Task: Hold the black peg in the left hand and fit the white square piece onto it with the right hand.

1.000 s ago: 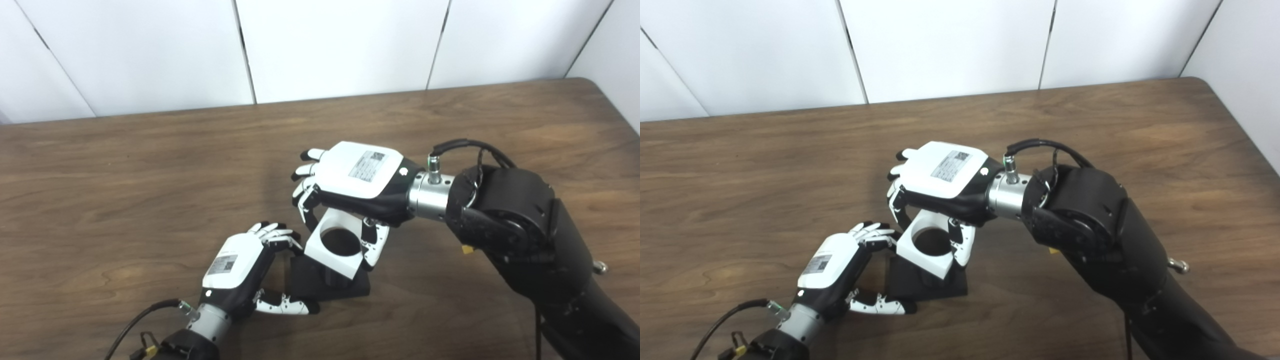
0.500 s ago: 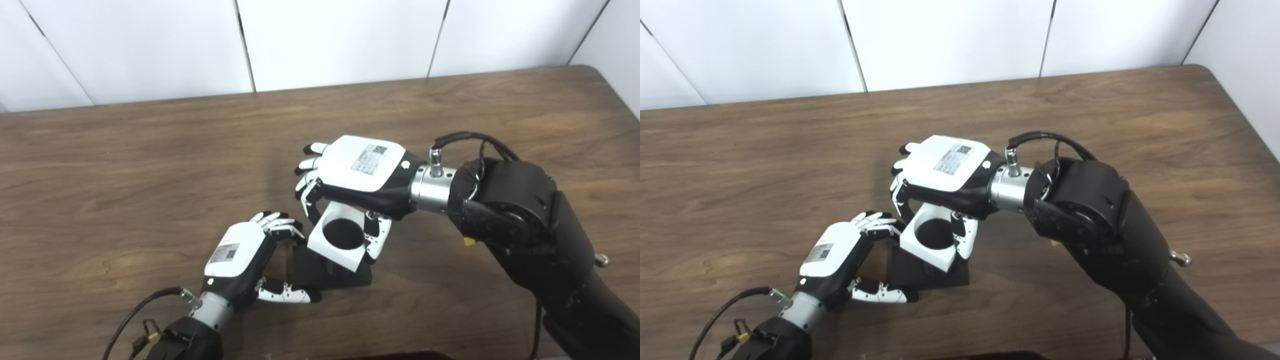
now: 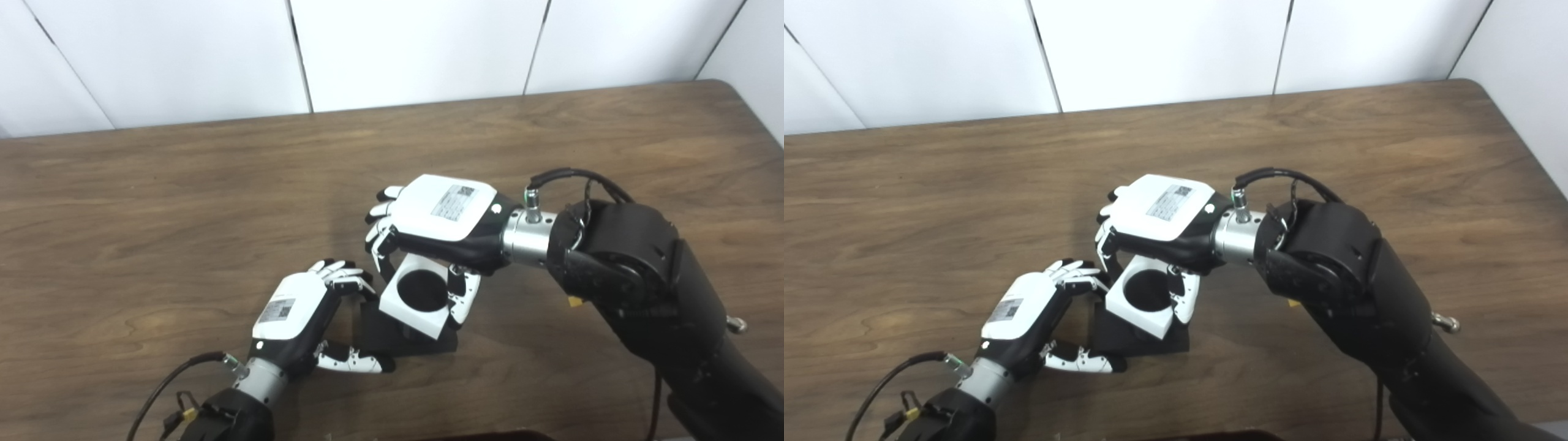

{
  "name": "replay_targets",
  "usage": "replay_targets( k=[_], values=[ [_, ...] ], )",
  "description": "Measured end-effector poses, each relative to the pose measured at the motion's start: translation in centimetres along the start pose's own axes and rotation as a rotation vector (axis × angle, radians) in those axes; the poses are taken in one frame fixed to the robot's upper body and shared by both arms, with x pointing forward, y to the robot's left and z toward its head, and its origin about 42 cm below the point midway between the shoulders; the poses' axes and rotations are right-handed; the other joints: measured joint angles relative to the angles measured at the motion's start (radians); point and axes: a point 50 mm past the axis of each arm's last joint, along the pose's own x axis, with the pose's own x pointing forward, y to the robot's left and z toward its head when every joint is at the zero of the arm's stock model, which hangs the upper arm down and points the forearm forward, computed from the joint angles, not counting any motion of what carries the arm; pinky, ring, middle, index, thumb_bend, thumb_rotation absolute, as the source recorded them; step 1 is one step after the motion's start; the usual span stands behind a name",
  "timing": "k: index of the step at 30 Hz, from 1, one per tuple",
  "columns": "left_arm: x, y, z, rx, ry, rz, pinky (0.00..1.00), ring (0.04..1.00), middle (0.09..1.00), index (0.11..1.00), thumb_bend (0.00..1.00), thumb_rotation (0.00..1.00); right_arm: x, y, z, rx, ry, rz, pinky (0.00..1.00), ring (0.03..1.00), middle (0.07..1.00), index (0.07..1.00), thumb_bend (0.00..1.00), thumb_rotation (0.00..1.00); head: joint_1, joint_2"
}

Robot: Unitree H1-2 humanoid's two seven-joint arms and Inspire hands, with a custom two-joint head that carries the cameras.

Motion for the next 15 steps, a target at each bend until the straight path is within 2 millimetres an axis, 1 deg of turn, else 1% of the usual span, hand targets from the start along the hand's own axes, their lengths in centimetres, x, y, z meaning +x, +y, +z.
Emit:
replay_targets(
  k=[11, 12, 13, 14, 15],
  values=[
    [0.01, 0.01, 0.06, 0.0, -0.002, -0.003, 0.96, 0.885, 0.794, 0.484, 0.52, 0.05, 0.06, 0.27, 0.1, -0.005, -0.002, 0.014, 0.95, 0.903, 0.786, 0.493, 0.52, 0.15, -0.002, 0.002],
    [0.01, 0.01, 0.07, 0.0, -0.003, -0.003, 0.96, 0.885, 0.795, 0.484, 0.52, 0.05, 0.06, 0.27, 0.1, -0.006, -0.002, 0.015, 0.95, 0.905, 0.788, 0.56, 0.73, 0.21, -0.002, 0.002],
    [0.01, 0.01, 0.07, 0.0, -0.003, -0.003, 0.96, 0.884, 0.795, 0.484, 0.52, 0.05, 0.07, 0.26, 0.1, -0.006, -0.002, 0.016, 0.94, 0.909, 0.794, 0.619, 0.9, 0.29, -0.002, 0.0],
    [0.01, 0.01, 0.07, 0.0, -0.003, -0.003, 0.96, 0.884, 0.795, 0.484, 0.52, 0.05, 0.07, 0.25, 0.09, -0.008, -0.001, 0.022, 0.94, 0.909, 0.794, 0.619, 0.9, 0.29, -0.002, 0.0],
    [0.01, 0.01, 0.07, 0.0, -0.003, -0.003, 0.96, 0.885, 0.796, 0.484, 0.52, 0.05, 0.05, 0.26, 0.05, -0.01, 0.001, 0.026, 0.95, 0.913, 0.802, 0.633, 0.94, 0.33, -0.002, -0.002]
  ],
)
